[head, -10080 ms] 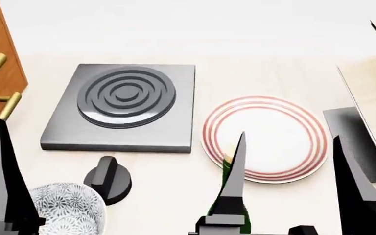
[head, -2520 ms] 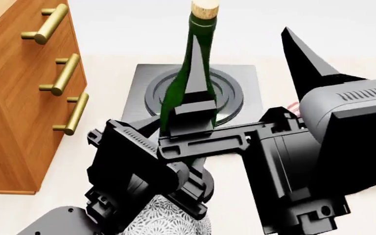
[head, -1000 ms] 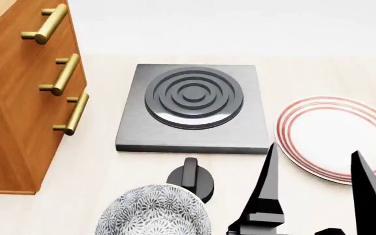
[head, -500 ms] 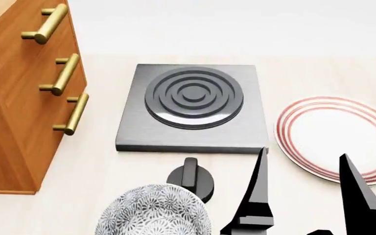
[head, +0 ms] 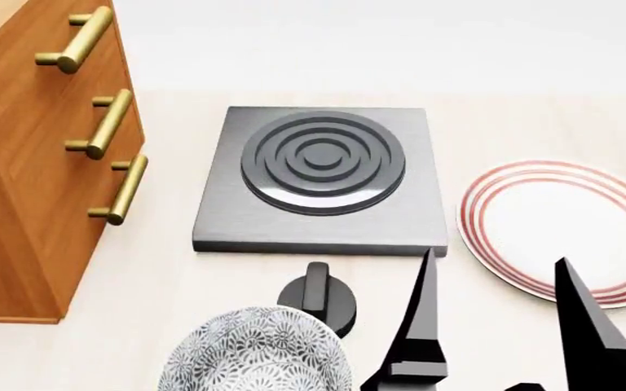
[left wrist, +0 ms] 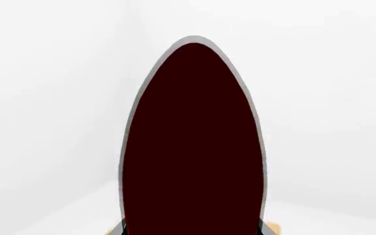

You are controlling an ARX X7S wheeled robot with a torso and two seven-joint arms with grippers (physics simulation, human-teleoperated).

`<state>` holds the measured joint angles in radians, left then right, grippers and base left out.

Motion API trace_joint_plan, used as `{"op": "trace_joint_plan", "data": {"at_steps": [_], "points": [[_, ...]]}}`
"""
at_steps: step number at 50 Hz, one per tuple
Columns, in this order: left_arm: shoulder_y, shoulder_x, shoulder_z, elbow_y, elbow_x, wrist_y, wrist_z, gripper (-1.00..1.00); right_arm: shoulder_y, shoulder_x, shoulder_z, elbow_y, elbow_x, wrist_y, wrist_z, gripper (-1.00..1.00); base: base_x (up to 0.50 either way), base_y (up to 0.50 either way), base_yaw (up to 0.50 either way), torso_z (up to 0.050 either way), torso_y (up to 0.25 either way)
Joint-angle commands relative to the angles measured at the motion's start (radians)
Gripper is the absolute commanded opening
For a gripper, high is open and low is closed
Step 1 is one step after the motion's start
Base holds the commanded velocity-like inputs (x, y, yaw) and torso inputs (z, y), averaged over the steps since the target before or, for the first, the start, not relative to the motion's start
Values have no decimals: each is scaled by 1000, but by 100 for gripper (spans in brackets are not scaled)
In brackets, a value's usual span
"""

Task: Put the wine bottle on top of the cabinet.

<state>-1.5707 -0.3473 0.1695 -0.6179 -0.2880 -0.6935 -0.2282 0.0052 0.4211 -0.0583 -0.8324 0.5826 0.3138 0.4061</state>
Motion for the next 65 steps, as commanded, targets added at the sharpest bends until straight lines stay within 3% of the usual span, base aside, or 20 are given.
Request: {"op": "trace_joint_plan", "data": {"at_steps": [1,31,65], "points": [[-18,43,-23,-41,-30,28,42,-100,-1,-18,13,7,-17,-14,-26,100,0,0,0,0,0],[72,28,-26,6,-54,-75,20,-100,0,-11,1,11,-20,-22,-19,100,0,0,0,0,1],[224,17,-44,26,-70,-39,11,-100,2,-5,-20,24,-30,-32,-15,100,0,0,0,0,1]]}}
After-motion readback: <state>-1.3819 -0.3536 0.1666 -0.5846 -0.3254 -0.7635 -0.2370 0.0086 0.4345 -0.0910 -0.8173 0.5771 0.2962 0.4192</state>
